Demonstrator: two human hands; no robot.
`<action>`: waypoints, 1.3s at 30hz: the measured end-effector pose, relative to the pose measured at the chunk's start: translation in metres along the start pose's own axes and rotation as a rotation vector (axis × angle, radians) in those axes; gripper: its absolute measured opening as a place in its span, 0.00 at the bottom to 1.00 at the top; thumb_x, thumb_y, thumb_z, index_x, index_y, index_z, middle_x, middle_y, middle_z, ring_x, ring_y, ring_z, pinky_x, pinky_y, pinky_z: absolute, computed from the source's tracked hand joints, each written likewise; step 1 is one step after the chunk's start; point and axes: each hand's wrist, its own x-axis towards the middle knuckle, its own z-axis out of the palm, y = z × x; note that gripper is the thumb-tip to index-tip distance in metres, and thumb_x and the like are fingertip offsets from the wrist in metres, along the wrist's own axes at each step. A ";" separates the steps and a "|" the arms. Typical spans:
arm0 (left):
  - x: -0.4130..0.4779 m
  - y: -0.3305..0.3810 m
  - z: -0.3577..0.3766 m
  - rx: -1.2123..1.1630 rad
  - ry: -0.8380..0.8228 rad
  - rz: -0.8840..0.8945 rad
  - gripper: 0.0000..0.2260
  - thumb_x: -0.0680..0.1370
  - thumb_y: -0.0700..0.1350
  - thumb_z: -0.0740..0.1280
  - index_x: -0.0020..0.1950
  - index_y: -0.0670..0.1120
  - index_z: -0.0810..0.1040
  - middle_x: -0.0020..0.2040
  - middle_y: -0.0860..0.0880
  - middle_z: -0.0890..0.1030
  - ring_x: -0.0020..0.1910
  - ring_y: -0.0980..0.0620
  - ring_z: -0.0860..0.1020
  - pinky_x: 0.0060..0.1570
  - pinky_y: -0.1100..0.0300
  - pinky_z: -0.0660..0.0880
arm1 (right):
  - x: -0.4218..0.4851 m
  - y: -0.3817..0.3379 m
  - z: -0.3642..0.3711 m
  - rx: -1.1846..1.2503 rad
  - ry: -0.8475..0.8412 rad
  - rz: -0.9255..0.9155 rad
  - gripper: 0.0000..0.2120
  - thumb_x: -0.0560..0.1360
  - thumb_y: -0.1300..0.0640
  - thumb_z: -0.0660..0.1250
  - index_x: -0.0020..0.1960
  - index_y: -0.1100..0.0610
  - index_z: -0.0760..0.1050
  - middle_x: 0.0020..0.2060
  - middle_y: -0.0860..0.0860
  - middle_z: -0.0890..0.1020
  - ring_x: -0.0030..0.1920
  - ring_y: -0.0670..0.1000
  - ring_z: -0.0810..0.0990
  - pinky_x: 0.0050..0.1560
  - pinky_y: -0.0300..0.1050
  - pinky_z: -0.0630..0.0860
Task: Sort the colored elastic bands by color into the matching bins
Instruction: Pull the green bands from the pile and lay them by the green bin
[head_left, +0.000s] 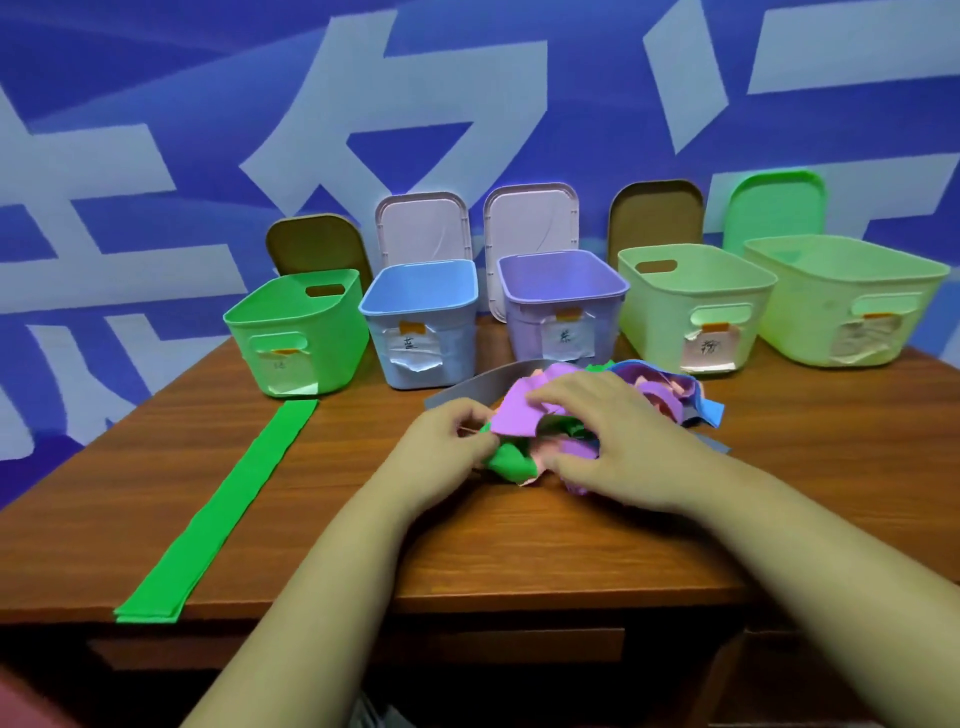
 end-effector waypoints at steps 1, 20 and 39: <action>-0.002 0.003 0.000 -0.099 0.019 -0.011 0.04 0.79 0.42 0.71 0.52 0.48 0.84 0.45 0.47 0.87 0.41 0.52 0.83 0.43 0.58 0.79 | 0.002 -0.004 0.005 -0.031 -0.005 -0.053 0.29 0.75 0.45 0.72 0.74 0.43 0.71 0.69 0.43 0.75 0.72 0.47 0.71 0.73 0.51 0.67; -0.001 -0.005 0.006 0.172 0.192 0.031 0.32 0.71 0.51 0.82 0.69 0.53 0.70 0.65 0.55 0.72 0.62 0.55 0.75 0.63 0.57 0.75 | 0.014 0.005 0.048 -0.011 0.223 0.301 0.11 0.79 0.43 0.68 0.42 0.49 0.76 0.45 0.47 0.73 0.49 0.51 0.74 0.54 0.54 0.76; -0.008 -0.002 0.020 0.397 0.054 0.262 0.16 0.75 0.56 0.74 0.58 0.50 0.78 0.55 0.55 0.76 0.53 0.56 0.76 0.53 0.61 0.73 | 0.011 0.006 0.051 -0.009 0.197 0.286 0.11 0.76 0.40 0.69 0.43 0.45 0.74 0.47 0.46 0.74 0.53 0.51 0.73 0.55 0.50 0.74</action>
